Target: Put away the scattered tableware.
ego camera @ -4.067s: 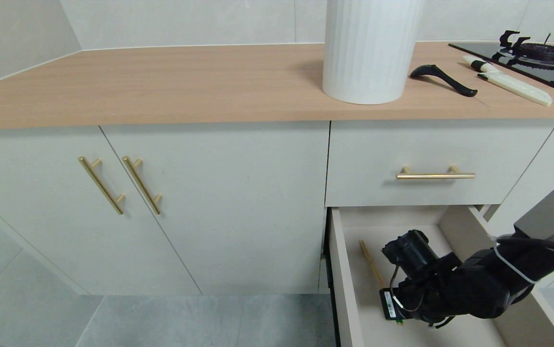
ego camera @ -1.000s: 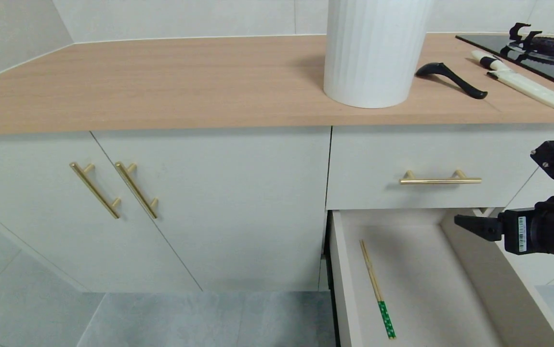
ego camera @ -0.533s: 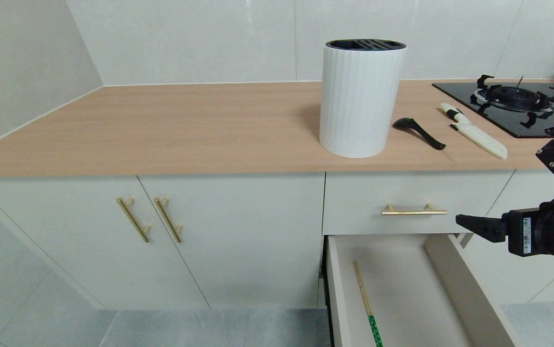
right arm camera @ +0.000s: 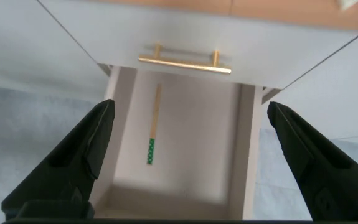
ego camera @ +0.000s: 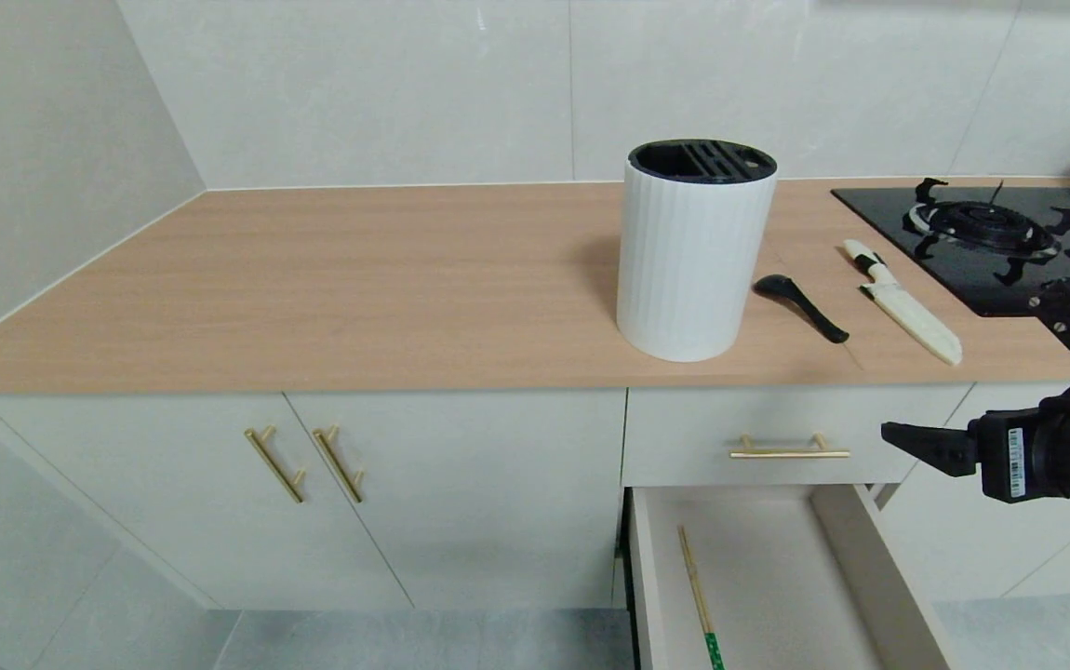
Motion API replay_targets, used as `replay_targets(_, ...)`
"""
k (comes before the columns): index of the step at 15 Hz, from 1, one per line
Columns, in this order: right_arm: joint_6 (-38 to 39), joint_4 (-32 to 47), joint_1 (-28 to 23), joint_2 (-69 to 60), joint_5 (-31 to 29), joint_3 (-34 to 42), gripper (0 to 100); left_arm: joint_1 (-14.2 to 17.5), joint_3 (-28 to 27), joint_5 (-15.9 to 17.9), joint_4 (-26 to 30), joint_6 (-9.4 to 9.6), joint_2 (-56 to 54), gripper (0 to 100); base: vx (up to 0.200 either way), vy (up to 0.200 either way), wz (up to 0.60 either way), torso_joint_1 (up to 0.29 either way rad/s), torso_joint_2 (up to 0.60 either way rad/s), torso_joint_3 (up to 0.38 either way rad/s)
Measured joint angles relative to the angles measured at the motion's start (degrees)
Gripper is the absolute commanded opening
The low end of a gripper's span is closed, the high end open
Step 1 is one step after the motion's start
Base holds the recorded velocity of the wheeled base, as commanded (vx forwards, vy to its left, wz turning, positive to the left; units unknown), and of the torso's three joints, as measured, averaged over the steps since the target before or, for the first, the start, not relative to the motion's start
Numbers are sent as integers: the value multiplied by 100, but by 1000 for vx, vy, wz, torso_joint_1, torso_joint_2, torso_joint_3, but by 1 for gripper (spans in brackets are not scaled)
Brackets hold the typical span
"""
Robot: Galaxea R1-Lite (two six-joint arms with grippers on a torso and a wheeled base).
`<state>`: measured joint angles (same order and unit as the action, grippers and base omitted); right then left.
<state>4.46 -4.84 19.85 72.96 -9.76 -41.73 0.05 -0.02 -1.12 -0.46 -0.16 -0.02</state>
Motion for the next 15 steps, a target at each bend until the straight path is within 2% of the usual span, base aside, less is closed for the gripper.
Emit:
replay_targets(4, -255, -85, -1, -26, 40, 17, 100, 0, 2, 1, 6, 0, 0, 100, 0, 0, 0, 33, -70, -38)
replay_targets(6, -441, -341, -127, 39, 347, -166, 100, 2, 2, 0, 6, 0, 0, 100, 0, 0, 0, 0, 0, 0)
replay_targets(9, -902, -591, -618, 549, 1320, -964, 100, 0, 2, 0, 4, 0, 0, 100, 0, 0, 0, 0, 0, 0)
replay_targets(12, -1398, -649, -905, 1251, 1649, -1877, 100, 2, 2, 0, 4, 0, 0, 100, 0, 0, 0, 0, 0, 0)
replay_targets(15, -1482, -730, -1131, 1865, 2021, -2341, 100, 2, 2, 0, 4, 2, 0, 100, 0, 0, 0, 0, 0, 0)
